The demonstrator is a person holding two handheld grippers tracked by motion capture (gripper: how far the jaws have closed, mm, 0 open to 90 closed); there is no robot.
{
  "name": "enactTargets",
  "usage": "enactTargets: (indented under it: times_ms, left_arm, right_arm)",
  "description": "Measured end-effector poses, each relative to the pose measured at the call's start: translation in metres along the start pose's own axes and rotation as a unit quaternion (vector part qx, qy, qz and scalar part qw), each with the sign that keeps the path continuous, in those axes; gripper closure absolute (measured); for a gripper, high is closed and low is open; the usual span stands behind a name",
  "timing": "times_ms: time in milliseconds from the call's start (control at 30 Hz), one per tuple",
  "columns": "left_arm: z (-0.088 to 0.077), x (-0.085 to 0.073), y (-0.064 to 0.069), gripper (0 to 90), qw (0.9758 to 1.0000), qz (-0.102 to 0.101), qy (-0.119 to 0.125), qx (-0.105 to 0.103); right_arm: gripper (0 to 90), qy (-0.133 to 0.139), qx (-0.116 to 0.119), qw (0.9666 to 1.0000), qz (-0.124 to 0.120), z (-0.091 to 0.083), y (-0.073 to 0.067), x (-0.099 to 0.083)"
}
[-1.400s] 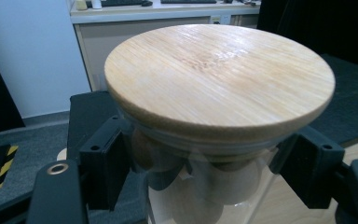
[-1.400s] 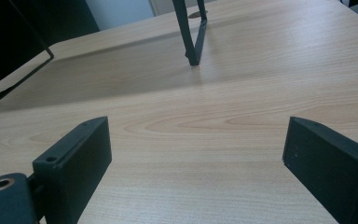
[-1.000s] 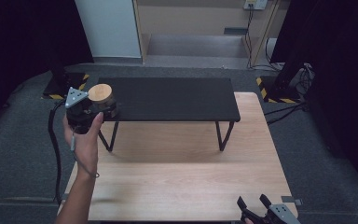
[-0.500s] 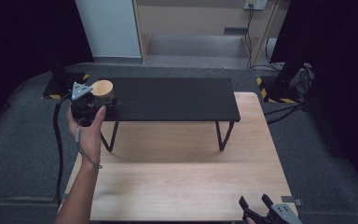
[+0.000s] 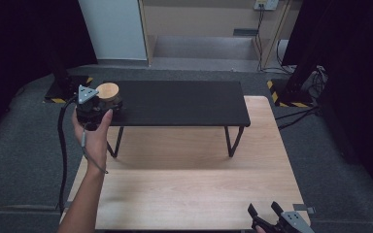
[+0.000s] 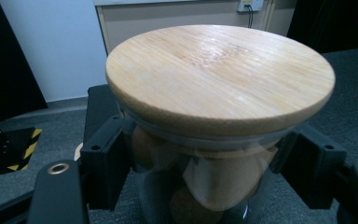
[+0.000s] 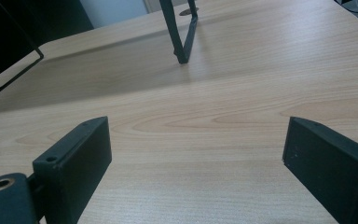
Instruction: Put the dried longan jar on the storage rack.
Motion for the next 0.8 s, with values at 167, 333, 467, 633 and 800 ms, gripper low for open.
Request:
enactTargets:
  times_ms: [167,333,467,633,800]
  left_arm:
    - [-0.001,0.0,-0.001,7.5,1.0,0.001,-0.001,-0.003]
    - [-0.003,-0.003,0.002,1.6,0.9999,-0.005,0.009,0.004]
    - [-0.006,-0.005,0.0,1.3,0.9998,-0.011,0.018,0.003]
    - [-0.012,-0.007,-0.002,1.4,0.9996,-0.013,0.023,-0.001]
    - [-0.023,-0.013,-0.001,1.3,0.9992,-0.011,0.037,-0.002]
  right_arm:
    - [7.9,-0.001,0.0,1.0,0.0,0.0,0.0,0.0]
    - [7.9,0.0,0.002,1.0,-0.001,0.0,-0.001,0.001]
    - [7.9,0.0,0.003,1.0,-0.002,0.0,-0.003,0.002]
    - [7.9,0.001,0.002,1.0,-0.002,-0.001,-0.003,0.003]
    - [7.8,0.001,0.004,1.0,-0.006,0.001,-0.005,0.004]
Point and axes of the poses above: each handheld gripper's, and its own axes: z roughly forward along the jaws, x roughly out of its top, y roughly to its right, the point moved 4 cm from there along z, roughly forward along the jaws, and after that the axes turned 4 degrees about -y, right-handed, at the moved point
